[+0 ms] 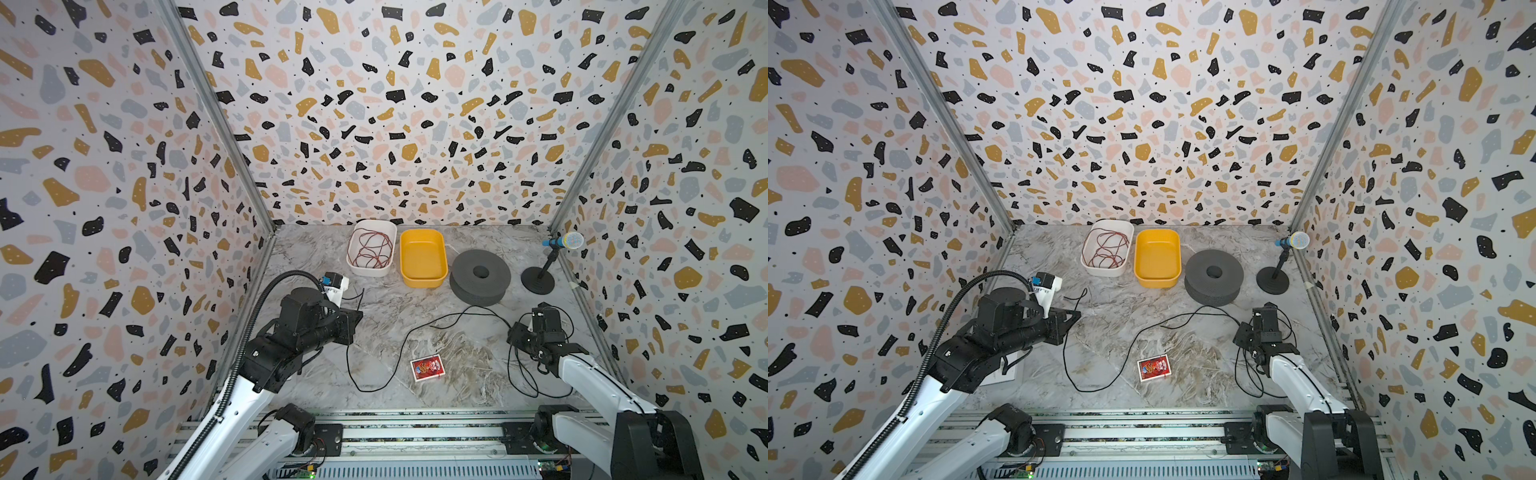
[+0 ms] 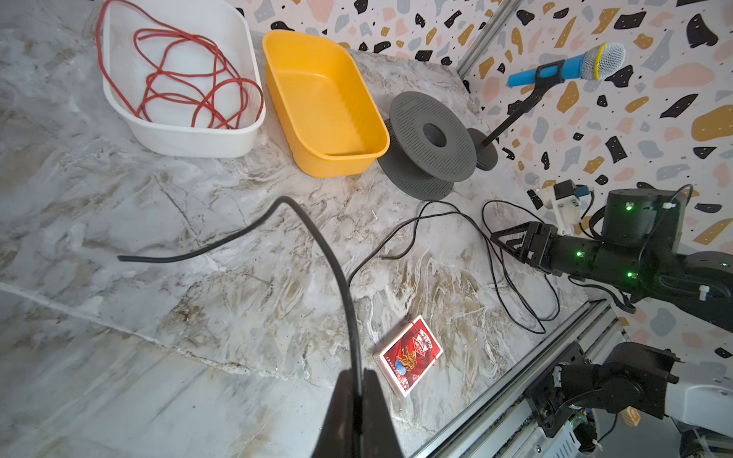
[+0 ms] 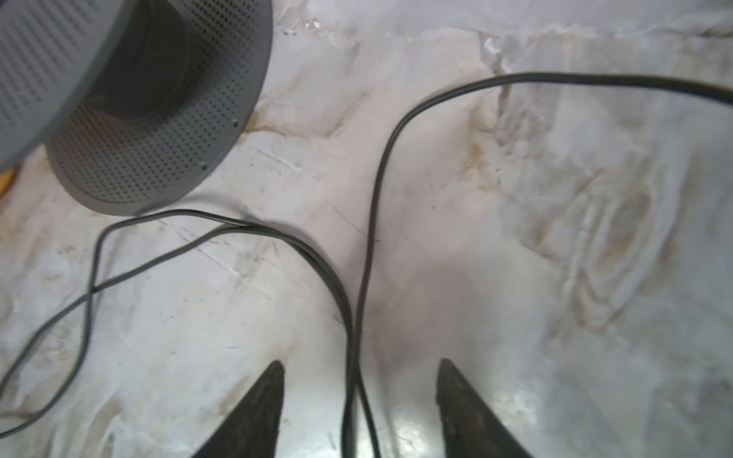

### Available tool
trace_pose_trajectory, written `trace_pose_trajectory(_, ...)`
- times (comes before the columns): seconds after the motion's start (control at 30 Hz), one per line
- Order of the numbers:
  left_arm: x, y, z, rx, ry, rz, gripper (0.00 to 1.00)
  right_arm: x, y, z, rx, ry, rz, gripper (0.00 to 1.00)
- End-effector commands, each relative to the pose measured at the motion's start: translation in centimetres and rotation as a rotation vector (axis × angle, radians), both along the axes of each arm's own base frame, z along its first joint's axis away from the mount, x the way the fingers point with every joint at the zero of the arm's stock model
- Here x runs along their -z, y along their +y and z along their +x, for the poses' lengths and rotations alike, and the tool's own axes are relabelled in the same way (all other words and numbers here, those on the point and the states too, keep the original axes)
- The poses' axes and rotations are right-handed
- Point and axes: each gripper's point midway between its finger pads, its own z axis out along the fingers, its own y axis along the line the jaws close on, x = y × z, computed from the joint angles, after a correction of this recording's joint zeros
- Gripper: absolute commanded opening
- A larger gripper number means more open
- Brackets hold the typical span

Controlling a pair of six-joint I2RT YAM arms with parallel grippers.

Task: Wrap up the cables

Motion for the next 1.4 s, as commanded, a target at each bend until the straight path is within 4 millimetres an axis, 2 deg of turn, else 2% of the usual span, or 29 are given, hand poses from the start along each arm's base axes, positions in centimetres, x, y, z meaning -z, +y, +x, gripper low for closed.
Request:
trace_pose_trajectory(0.0, -0.3, -0.4, 0.6, 0.010, -0.045, -0.013, 0.00, -2.9, 1.7, 2.3, -0.079, -0.096, 0.062, 0.79)
trace_pose_trajectory(0.23, 1.5, -0.4, 0.8, 0.011, -0.028, 0.009, 0.00, -6.8, 4.4, 5.1, -0.200, -0.262, 0.177, 0.98)
trace_pose_trajectory(0.4, 2.5, -0.3, 1.1, 0.000, -0.012, 0.021, 0.00, -8.1, 5.9, 7.5, -0.240, -0.327, 0.329, 0.98)
trace_pose_trajectory(0.7, 3.2, 0.0, 0.6, -0.007, -0.011, 0.014, 0.00, -7.4, 6.6, 11.4, -0.236, -0.362, 0.566, 0.83)
trace_pose_trajectory(1.07, 4.0, 0.2, 0.6, -0.021, -0.003, 0.022, 0.00, -5.4, 7.0, 15.3, -0.192, -0.371, 0.727, 0.71)
trace_pose_trajectory(1.27, 3.9, 0.2, 0.5, -0.010, -0.005, 0.027, 0.00, -4.9, 7.1, 16.5, -0.169, -0.393, 0.814, 0.57)
trace_pose_trajectory(1.37, 3.6, 0.2, 0.5, -0.012, -0.011, 0.027, 0.00, -4.6, 7.2, 16.8, -0.160, -0.391, 0.844, 0.42)
